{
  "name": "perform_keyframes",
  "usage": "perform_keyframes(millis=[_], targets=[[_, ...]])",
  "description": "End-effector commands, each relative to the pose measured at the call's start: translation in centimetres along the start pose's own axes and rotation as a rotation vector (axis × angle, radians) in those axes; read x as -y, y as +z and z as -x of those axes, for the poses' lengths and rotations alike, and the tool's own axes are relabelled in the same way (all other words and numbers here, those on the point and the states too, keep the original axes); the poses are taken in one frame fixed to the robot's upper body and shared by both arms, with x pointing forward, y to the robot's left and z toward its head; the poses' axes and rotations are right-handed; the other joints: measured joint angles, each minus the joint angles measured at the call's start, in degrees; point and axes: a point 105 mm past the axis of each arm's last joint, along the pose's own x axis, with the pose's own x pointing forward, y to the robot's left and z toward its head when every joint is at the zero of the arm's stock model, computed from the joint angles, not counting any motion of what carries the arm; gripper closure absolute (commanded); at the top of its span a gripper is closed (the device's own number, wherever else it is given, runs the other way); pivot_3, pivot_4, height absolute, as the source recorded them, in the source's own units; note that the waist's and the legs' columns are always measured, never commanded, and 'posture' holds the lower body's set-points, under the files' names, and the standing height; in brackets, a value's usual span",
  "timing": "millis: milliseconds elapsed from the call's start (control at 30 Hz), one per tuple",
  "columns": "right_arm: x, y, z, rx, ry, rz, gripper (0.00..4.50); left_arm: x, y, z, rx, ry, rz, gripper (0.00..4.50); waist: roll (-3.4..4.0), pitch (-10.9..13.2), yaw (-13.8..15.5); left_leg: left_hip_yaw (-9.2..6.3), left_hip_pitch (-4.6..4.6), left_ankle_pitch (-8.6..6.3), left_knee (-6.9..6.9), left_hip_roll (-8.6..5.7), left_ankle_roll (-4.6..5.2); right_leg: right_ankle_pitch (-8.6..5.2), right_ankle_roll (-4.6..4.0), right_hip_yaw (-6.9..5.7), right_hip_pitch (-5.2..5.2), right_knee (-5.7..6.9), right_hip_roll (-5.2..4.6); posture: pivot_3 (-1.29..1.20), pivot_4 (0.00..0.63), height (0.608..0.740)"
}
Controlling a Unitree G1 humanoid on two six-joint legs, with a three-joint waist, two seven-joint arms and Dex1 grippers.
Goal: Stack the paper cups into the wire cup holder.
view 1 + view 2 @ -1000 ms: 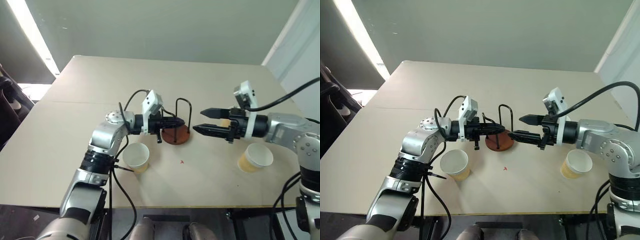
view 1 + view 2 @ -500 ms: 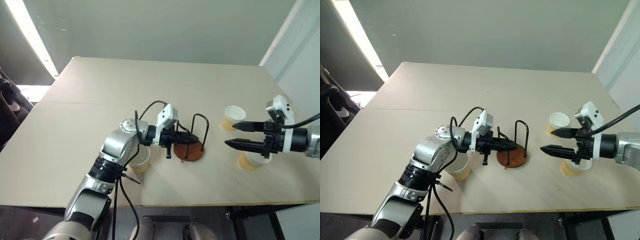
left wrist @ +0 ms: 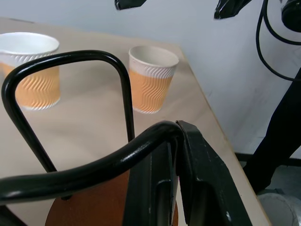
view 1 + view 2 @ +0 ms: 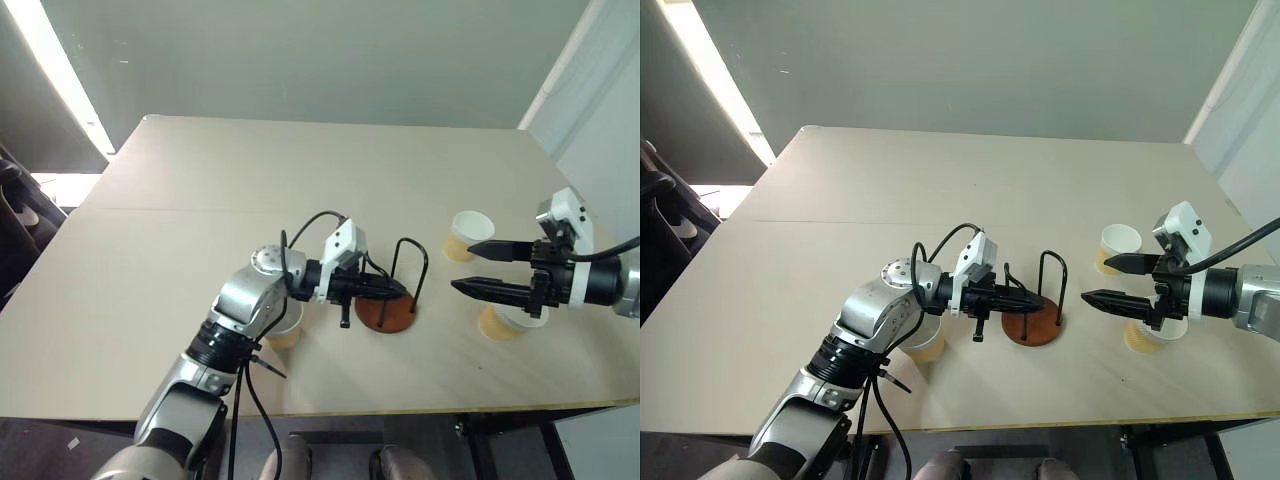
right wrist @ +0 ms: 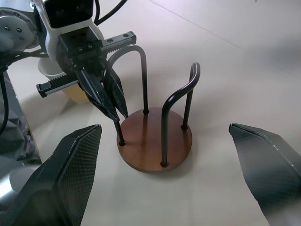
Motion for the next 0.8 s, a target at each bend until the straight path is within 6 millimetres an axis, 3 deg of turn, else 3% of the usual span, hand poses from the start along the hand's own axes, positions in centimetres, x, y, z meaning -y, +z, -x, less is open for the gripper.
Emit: perform_keyframes(millis=[33, 367, 600, 800], targets=[[-0.3, 1.3, 0.2, 0.042, -0.001, 0.046, 0.00, 0.7, 1.0, -0.1, 0.013, -0.029, -0.037, 3.60, 0.00, 0.00, 0.00, 0.00, 0.00, -0.01, 0.00, 0.00, 0.02, -0.01, 0.02, 0.01, 0.00, -0.01, -0.01, 0.00, 0.150, 0.740], [-0.3, 1.4, -0.1, 0.048, 0.008, 0.048, 0.00, 0.8, 1.6, -0.1, 0.036, -0.033, 0.012, 0.02, 0.00, 0.00, -0.02, 0.00, 0.00, -0.02, 0.00, -0.02, 0.04, -0.02, 0.03, 0.03, 0.00, 0.00, -0.03, 0.00, 0.150, 0.740], [-0.5, 1.5, -0.2, 0.043, 0.022, 0.048, 0.00, 1.1, 1.7, -0.1, 0.030, -0.036, 0.043, 0.02, 0.00, 0.00, -0.02, 0.00, -0.01, -0.02, 0.02, -0.02, 0.04, -0.02, 0.03, 0.05, 0.00, 0.00, -0.03, 0.00, 0.150, 0.740], [-1.1, 1.6, -0.6, 0.034, 0.062, 0.051, 0.00, 1.1, 1.2, 1.5, -0.068, -0.048, 0.005, 0.02, 0.00, 0.00, -0.10, 0.00, 0.00, -0.02, 0.01, -0.01, 0.04, -0.02, 0.03, 0.06, -0.03, 0.00, -0.02, 0.00, 0.150, 0.740]])
